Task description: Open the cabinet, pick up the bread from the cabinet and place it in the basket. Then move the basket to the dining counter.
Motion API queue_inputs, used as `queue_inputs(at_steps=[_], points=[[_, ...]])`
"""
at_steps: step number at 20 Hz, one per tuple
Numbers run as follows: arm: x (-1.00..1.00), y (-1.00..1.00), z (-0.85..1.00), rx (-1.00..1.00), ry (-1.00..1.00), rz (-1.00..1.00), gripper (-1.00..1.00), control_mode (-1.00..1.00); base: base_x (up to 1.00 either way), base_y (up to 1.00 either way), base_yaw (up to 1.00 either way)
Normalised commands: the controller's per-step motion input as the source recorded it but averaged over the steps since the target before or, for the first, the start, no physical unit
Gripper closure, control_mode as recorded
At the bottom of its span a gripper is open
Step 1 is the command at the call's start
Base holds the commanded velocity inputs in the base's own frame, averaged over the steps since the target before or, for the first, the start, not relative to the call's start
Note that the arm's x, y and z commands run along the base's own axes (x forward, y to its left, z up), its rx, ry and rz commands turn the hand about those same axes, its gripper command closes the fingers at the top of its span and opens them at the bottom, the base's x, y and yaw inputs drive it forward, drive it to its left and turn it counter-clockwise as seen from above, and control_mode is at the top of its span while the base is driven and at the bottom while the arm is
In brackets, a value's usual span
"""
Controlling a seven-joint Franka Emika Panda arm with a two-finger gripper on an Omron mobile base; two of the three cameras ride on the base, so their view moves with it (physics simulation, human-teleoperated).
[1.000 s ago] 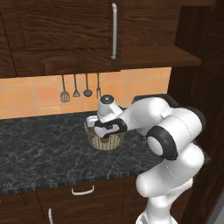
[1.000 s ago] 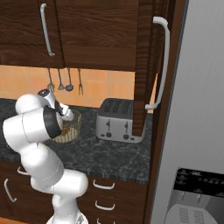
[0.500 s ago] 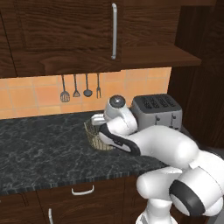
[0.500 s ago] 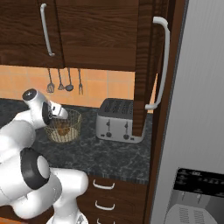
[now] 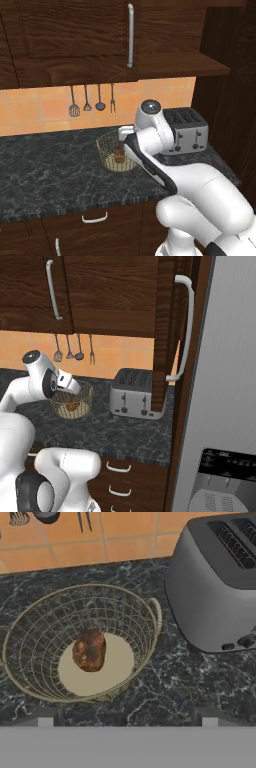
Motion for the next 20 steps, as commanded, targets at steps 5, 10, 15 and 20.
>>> queue_inputs(at_steps=[5, 10, 15, 20], points=[[-0.33, -0.46, -0.06, 0.08, -0.05, -0.18, -1.0, -1.0, 0.0, 0.0, 0.0], [0.0, -0.18, 0.0, 0.36, 0.07, -0.07, -1.0, -1.0, 0.0, 0.0, 0.0], [0.0, -0.05, -0.07, 0.18, 0.05, 0.0, -1.0, -1.0, 0.0, 0.0, 0.0], [0.12, 0.0, -0.16, 0.06, 0.1, 0.0, -1.0, -1.0, 0.0, 0.0, 0.0]])
